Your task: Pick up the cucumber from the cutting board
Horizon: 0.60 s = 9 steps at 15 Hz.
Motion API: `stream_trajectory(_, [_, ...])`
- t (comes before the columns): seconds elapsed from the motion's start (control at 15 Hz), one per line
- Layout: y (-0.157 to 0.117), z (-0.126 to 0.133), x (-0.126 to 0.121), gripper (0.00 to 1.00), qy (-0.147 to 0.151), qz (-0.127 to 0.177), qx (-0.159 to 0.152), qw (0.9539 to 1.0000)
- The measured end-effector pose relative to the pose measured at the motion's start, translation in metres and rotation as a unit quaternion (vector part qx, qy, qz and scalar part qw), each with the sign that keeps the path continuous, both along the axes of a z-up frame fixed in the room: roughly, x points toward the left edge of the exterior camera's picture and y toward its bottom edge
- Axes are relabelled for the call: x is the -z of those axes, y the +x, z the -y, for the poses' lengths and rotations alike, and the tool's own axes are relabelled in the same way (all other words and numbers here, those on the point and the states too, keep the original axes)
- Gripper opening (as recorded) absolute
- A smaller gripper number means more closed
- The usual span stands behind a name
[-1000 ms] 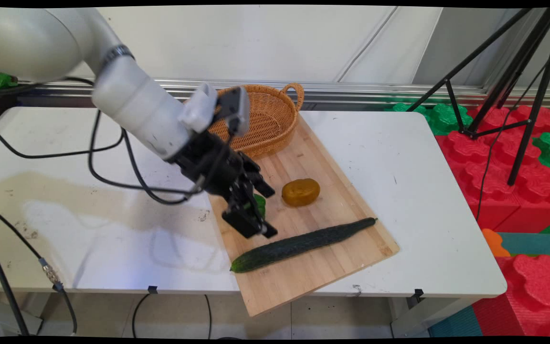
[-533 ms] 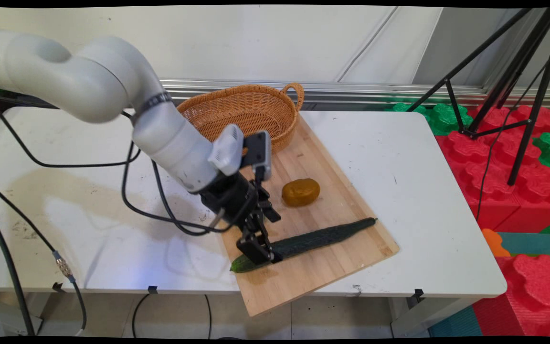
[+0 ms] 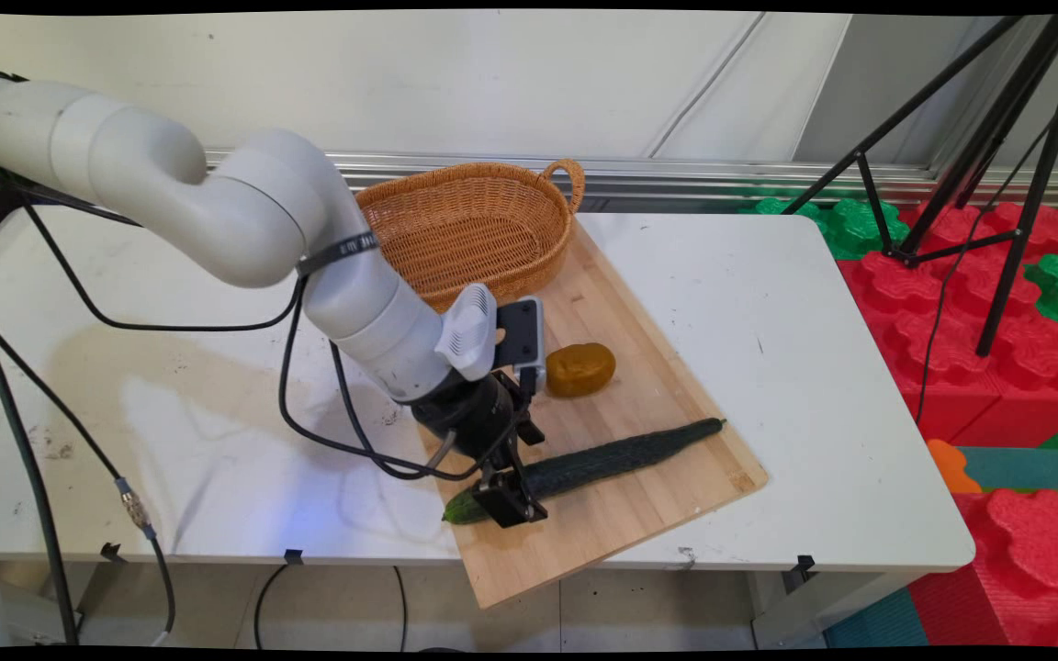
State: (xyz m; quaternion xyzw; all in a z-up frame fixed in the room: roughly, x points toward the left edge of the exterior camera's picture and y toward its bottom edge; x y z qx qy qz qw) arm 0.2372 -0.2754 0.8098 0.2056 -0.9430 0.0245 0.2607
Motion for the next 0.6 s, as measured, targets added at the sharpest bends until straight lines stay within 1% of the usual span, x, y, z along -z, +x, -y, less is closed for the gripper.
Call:
stream_trajectory(0.53, [-0.010, 0.004, 0.015, 1.00, -0.009, 0.013, 0.001, 0.9999])
stream_trajectory(0.6, [-0.010, 0.004, 0.017, 0.00, -0.010, 0.015, 0.001, 0.9998])
